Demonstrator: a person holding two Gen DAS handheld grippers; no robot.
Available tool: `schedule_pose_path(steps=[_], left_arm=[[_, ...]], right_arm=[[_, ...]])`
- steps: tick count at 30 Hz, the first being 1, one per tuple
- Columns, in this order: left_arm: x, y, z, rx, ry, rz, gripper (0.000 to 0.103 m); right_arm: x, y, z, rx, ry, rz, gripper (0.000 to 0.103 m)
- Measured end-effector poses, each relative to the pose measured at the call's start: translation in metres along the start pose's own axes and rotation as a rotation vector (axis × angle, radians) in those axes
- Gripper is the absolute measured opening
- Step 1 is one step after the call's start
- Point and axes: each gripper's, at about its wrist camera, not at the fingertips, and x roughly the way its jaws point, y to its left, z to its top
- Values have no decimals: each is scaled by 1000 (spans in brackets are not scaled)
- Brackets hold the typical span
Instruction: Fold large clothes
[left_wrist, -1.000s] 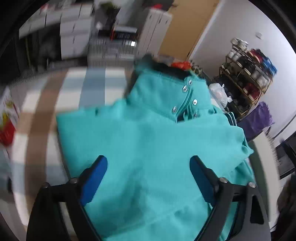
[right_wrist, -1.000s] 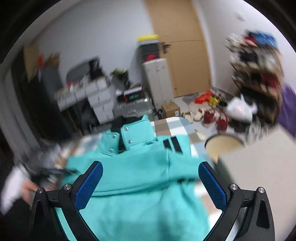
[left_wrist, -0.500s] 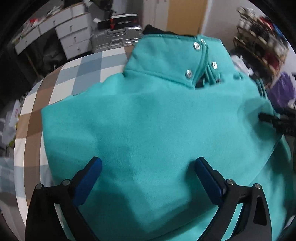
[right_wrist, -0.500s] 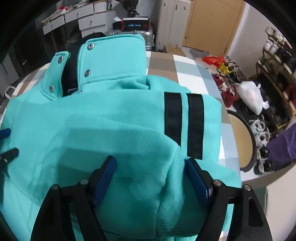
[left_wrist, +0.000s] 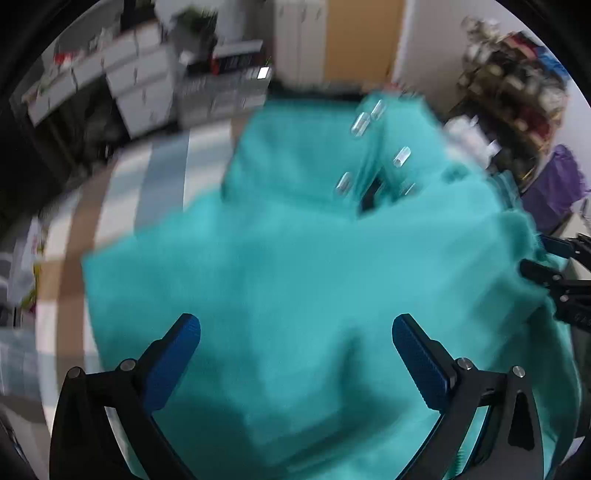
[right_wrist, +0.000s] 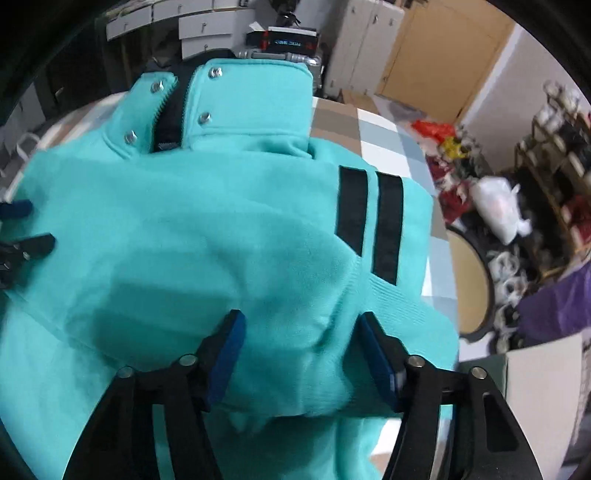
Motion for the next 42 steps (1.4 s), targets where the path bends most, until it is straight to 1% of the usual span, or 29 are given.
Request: schedule_pose_path(steps=[1, 2, 5, 6, 7, 8, 10, 12, 13, 15, 16, 18, 20, 21, 22, 23, 25, 27, 28, 29, 31, 32, 33, 35, 36, 37, 38, 40, 42], left_arm=[[0, -1, 1, 16, 2, 13, 102], [10, 1, -2, 17, 47, 32, 102], [53, 10, -19, -28, 195, 9, 102], [51, 11, -26, -14, 113, 11, 102], [53, 10, -30, 8, 100, 22, 102], [53, 11, -32, 12, 94, 26, 102], [44, 17, -34, -31, 93, 39, 101], [29, 29, -39, -67, 34, 47, 102], [30, 33, -39, -71, 34, 51, 102], [51, 46, -46, -99, 109, 75, 102], [55, 51, -50, -115, 86, 58, 102], [57, 50, -51, -110, 82, 70, 102], [62, 51, -47, -106, 98, 70, 102], [62, 55, -45, -109, 101, 69, 102], [55, 58, -43, -111, 85, 75, 101], [47, 61, -38, -99, 49, 91, 101], [28, 66, -24, -77, -51, 160, 101], [41, 77, -14, -103, 4, 122, 101], [60, 85, -18, -148, 92, 62, 101], [72, 87, -25, -172, 130, 44, 102], [78, 86, -36, -139, 49, 73, 102], [80, 85, -39, -131, 32, 84, 102], [81, 87, -40, -138, 26, 80, 102], [82, 96, -42, -162, 27, 48, 102], [80, 97, -44, -158, 19, 42, 102], [79, 93, -48, -139, 6, 44, 102], [78, 92, -51, -123, -6, 49, 102], [76, 89, -58, -104, -39, 54, 102], [78, 95, -58, -107, -64, 50, 102]], right_arm=[[-9, 3, 1, -4, -33, 4, 62], [-14, 6, 2, -10, -48, 12, 63], [5, 12, -3, -18, 15, -11, 67], [14, 13, -8, -16, 42, -26, 68], [23, 12, -16, -6, 41, -26, 68], [20, 11, -20, 5, -7, -25, 69], [17, 12, -17, -7, 14, -20, 69], [4, 5, -8, -3, 24, 13, 63], [-4, 0, -6, 5, -1, 19, 63], [-24, -10, 2, 31, -73, 31, 65], [-29, -16, 7, 57, -98, 31, 66], [-16, -24, 15, 96, -65, 0, 69], [21, -29, 15, 129, 59, -60, 69], [37, -30, 11, 142, 116, -44, 73], [39, -27, 6, 132, 65, -63, 75], [41, -22, 6, 99, 62, -90, 77], [43, -21, 13, 85, 110, -91, 76], [37, -30, 17, 106, 132, -29, 70], [28, -32, 18, 116, 94, -1, 69], [17, -34, 19, 130, 27, 6, 72], [17, -37, 13, 143, 2, -43, 83], [35, -36, 6, 138, 78, -54, 92], [49, -32, 3, 125, 151, -50, 91], [43, -31, -2, 128, 80, -61, 93], [46, -31, 4, 108, 136, -42, 92], [43, -32, 9, 98, 139, -18, 88], [34, -35, 18, 96, 111, 21, 75], [13, -38, 36, 122, 34, 71, 78], [3, -43, 63, 157, -27, 124, 85]])
